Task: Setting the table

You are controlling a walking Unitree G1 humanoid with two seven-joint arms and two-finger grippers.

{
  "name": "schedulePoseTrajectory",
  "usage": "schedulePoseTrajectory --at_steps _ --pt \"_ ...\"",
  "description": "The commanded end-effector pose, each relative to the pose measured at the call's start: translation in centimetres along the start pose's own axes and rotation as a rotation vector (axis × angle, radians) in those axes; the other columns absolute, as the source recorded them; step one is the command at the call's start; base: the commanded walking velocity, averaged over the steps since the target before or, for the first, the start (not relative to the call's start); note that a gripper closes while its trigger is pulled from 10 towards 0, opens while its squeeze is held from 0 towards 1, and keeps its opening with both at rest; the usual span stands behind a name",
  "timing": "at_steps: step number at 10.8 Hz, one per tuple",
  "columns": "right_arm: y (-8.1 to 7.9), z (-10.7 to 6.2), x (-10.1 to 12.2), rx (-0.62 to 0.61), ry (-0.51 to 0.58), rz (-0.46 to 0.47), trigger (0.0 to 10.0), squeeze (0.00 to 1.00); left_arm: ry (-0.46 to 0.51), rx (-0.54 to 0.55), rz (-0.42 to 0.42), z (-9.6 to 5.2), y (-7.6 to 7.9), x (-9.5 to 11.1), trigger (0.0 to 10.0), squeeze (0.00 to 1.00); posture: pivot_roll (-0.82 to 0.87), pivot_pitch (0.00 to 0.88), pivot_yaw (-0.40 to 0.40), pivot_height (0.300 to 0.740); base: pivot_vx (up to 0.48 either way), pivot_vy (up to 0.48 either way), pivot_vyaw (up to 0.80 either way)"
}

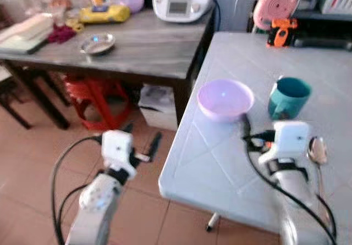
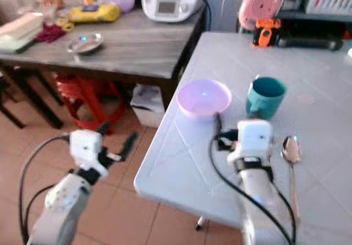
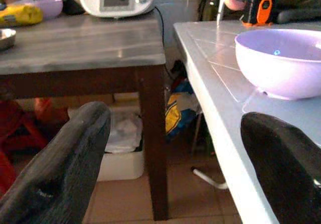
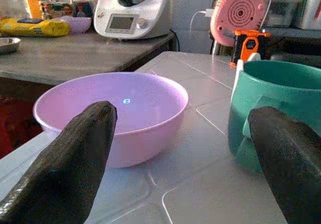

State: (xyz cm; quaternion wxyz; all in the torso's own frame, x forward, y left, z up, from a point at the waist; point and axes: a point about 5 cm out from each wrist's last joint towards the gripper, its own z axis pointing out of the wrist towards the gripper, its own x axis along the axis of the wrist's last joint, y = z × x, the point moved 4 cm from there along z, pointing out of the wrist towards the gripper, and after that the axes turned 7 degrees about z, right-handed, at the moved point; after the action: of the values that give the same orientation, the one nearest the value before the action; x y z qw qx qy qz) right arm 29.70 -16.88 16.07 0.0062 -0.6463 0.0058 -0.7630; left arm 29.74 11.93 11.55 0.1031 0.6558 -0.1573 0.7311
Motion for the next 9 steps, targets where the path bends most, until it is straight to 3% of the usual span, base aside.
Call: schedulePoseTrajectory --at_steps 1,6,7,8,9 --pt "0.1 0.0 0.3 -0.008 0.013 -0.002 10.0 0.0 -0.008 -0.019 0.011 -0.2 0.3 -0.2 10.0 0.0 -0.09 0.105 0.097 0.74 0.0 0.0 0.0" --pt "-1.0 -0.3 -0.8 0.082 -0.057 -0.065 10.0 0.0 -0.021 -0.167 0.01 -1.3 0.6 -0.4 10.0 0.0 -0.09 0.113 0.086 0.74 0.0 0.0 0.0" --pt "-1.3 -0.2 -1.1 0.115 -0.086 -0.095 10.0 0.0 -0.025 -0.244 -0.009 -1.6 1.5 -0.4 10.0 0.0 -0.09 0.114 0.085 0.74 0.0 0.0 0.0" --pt "-1.4 -0.1 -1.3 0.136 -0.101 -0.125 10.0 0.0 0.008 -0.304 0.037 -1.8 2.0 0.0 10.0 0.0 -0.09 0.117 0.085 0.74 0.0 0.0 0.0" --pt "-1.0 0.4 -1.7 0.172 -0.124 -0.16 10.0 0.0 0.022 -0.344 -0.003 -1.9 2.5 0.2 10.0 0.0 -0.09 0.118 0.085 0.74 0.0 0.0 0.0"
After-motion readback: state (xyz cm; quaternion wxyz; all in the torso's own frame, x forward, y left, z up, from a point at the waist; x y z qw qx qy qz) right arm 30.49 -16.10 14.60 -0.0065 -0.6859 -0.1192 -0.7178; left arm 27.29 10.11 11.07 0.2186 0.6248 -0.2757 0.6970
